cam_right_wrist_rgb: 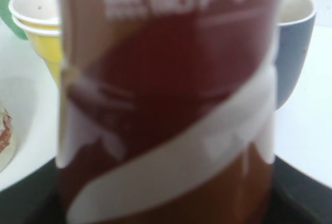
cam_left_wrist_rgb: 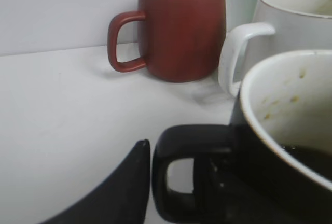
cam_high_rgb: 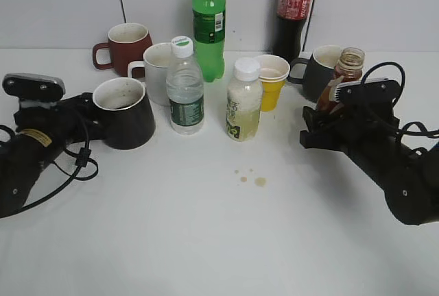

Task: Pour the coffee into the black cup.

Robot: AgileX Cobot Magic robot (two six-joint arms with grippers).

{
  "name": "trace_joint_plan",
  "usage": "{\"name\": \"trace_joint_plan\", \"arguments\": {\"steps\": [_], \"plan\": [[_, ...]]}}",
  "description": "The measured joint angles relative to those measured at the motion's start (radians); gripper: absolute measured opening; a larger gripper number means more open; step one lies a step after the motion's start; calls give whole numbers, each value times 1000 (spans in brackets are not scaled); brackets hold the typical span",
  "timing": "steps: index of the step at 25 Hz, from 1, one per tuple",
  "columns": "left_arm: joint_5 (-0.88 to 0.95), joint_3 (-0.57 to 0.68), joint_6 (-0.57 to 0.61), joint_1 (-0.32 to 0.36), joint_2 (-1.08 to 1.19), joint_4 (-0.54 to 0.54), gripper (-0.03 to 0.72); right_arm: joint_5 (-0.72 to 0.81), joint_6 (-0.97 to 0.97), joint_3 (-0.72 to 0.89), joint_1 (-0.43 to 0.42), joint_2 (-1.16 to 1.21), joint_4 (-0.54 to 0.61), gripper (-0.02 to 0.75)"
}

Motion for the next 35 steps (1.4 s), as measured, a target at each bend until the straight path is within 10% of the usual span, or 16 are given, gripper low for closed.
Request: {"name": "trace_joint_plan", "arguments": {"steps": [14,23,35], "plan": [[-7,160,-7,0,-143,3,239,30,-3,-76,0,90,-3,606],[2,289,-7,0,-347,-8,240,317,-60,-23,0,-64,36,649],[840,286,-7,0,-947,-30,241,1090,-67,42,0,-600,37,619]]}}
